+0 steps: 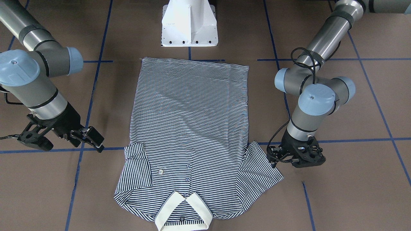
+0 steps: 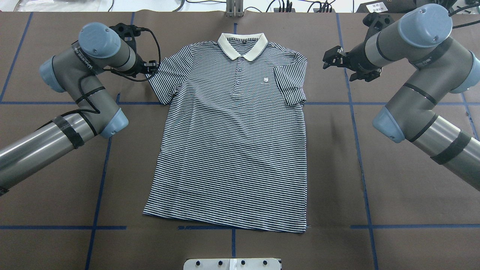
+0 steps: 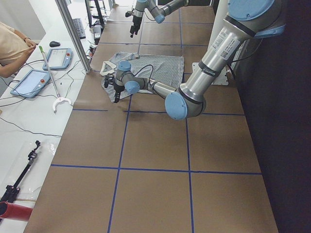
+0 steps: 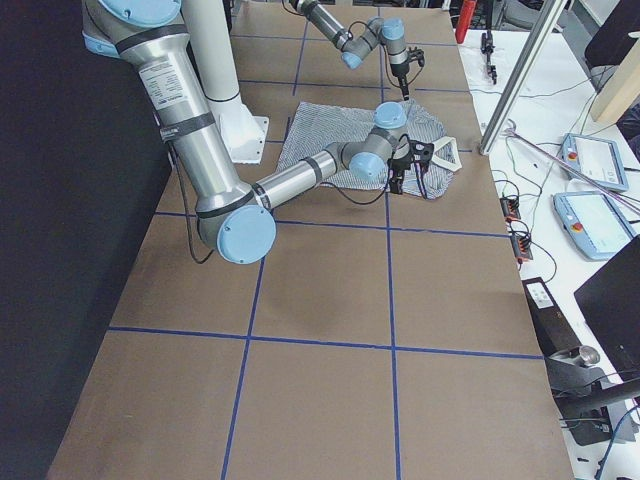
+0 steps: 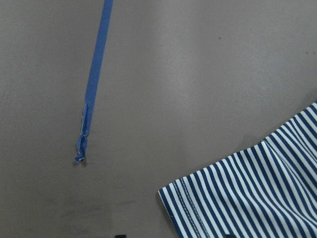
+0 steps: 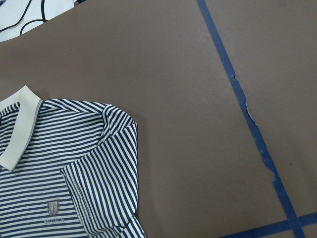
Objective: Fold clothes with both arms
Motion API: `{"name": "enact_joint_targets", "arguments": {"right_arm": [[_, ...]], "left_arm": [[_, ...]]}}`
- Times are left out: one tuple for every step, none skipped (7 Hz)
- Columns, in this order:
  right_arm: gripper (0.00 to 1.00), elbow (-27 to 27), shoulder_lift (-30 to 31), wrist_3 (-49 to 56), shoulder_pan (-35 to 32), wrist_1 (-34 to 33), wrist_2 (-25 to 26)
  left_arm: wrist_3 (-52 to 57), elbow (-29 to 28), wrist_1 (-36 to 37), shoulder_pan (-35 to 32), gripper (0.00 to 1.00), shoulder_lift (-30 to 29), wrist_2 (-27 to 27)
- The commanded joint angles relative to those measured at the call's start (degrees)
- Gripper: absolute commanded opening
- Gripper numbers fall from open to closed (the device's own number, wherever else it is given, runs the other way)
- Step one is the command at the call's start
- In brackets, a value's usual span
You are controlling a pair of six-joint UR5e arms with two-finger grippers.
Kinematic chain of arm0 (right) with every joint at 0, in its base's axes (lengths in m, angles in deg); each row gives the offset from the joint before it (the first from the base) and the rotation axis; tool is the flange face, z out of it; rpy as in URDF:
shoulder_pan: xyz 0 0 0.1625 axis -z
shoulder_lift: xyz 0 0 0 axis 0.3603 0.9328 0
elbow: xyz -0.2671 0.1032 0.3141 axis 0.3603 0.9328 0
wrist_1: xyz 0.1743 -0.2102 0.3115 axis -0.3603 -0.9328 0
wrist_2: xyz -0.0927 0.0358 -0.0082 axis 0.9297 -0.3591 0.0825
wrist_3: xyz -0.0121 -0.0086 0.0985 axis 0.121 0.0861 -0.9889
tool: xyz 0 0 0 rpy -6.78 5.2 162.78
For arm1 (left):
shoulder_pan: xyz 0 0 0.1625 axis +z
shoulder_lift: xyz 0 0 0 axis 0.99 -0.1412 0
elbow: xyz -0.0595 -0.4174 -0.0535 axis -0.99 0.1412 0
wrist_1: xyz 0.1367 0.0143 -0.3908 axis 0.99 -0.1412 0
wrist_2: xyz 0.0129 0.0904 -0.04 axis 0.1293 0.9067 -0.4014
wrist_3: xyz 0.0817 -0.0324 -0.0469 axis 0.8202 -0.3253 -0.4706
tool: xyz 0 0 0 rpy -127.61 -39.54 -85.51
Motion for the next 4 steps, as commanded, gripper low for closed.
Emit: {"name": "enact_joint_targets", "arguments": {"right_arm": [[1.00, -0.3, 0.3, 0.0, 0.0, -0.1, 0.1], [1.00, -0.3, 0.5, 0.1, 0.0, -0.1, 0.2], [1.00, -0.3, 0.7, 0.1, 0.0, -0.1, 0.3], [1.00, -0.4, 1.0, 0.1, 0.0, -0.1, 0.3]], "left_arm": [[0.2, -2.6, -2.4, 0.2, 0.62, -0.9, 1.3], [0.1, -2.9, -2.5, 0.2, 0.59, -1.2, 1.3], [0.0, -3.0, -2.5, 0.2, 0.54, -1.2, 1.3], [0.0, -3.2, -2.5, 0.2, 0.54, -1.4, 1.3]]}}
